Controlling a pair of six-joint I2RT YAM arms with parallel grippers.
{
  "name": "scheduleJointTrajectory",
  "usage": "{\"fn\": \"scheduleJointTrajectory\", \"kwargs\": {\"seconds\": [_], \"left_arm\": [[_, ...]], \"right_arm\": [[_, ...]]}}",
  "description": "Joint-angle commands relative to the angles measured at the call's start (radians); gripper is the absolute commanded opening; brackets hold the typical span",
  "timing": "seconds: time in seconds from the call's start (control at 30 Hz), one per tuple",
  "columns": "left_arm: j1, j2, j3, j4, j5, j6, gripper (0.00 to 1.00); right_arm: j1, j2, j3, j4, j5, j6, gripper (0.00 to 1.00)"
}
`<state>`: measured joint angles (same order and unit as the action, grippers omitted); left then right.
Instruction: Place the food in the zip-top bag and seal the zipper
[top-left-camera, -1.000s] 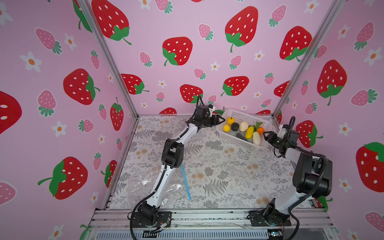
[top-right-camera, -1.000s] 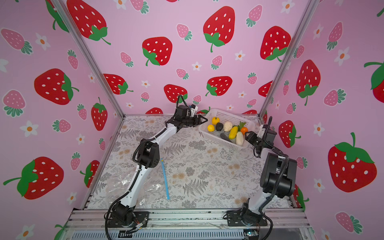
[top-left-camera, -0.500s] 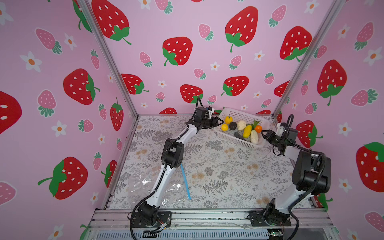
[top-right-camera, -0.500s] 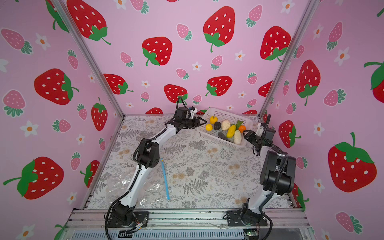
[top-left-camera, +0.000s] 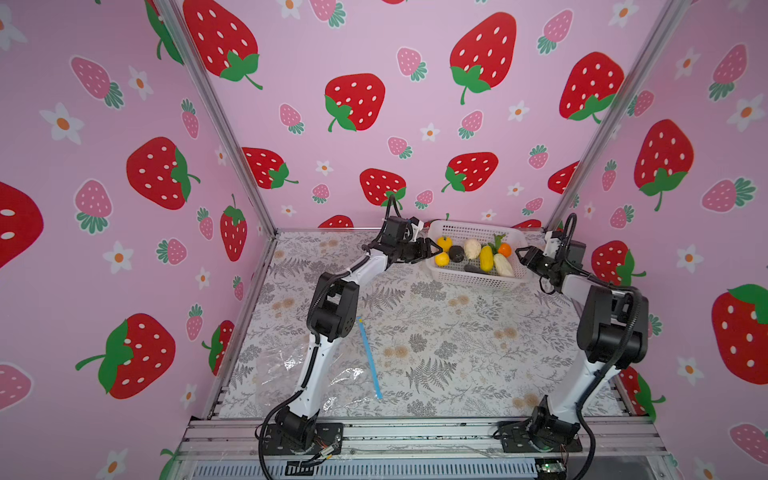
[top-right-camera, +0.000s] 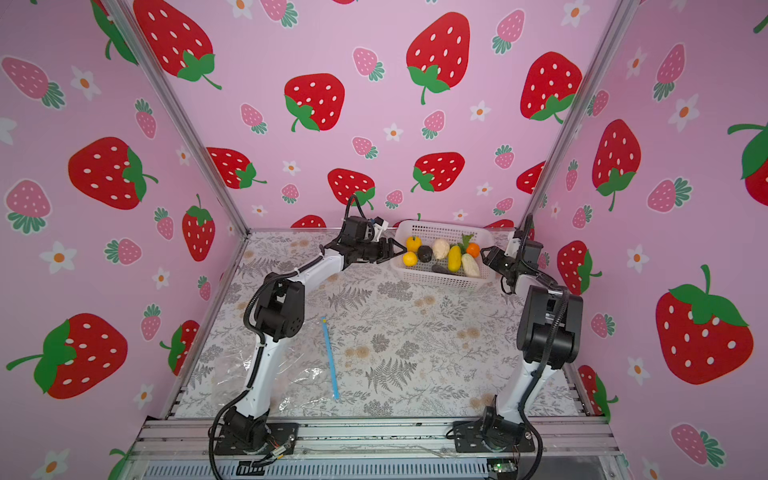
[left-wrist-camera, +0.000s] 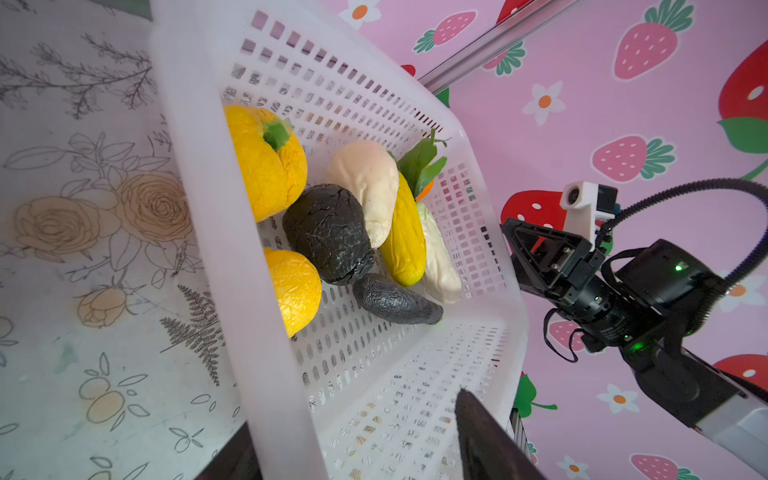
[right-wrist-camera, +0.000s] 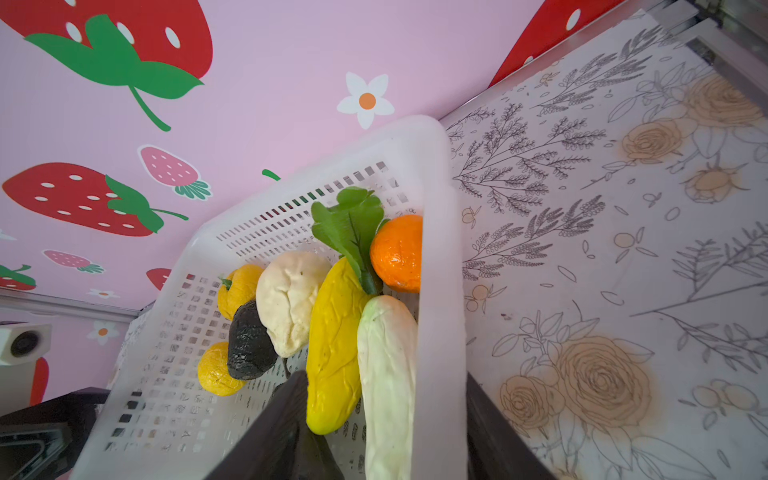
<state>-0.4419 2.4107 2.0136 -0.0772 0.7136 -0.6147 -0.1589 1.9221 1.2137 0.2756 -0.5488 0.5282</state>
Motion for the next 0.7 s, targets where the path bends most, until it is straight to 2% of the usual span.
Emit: {"fn": "scheduleJointTrajectory", "kwargs": {"seconds": [0.0,0.27,0.67], "left_arm": [[-0.019,-0.053,-0.025,0.075,0.037,0.020,0.67],[-0.024,-0.064,-0.064,0.097,0.022,0.004,0.67],[-0.020,-0.071,-0.069,0.069,-0.009,0.030,0.68]], "right_arm": [[0.039,0.035,0.072,-0.001,-0.071,-0.017,0.57],[0.071,0.115,0.200,-0.060,-0.083,-0.026,0.58],[0.075,0.171,0.276,-0.114,-0.065,-0.053,0.60]]}}
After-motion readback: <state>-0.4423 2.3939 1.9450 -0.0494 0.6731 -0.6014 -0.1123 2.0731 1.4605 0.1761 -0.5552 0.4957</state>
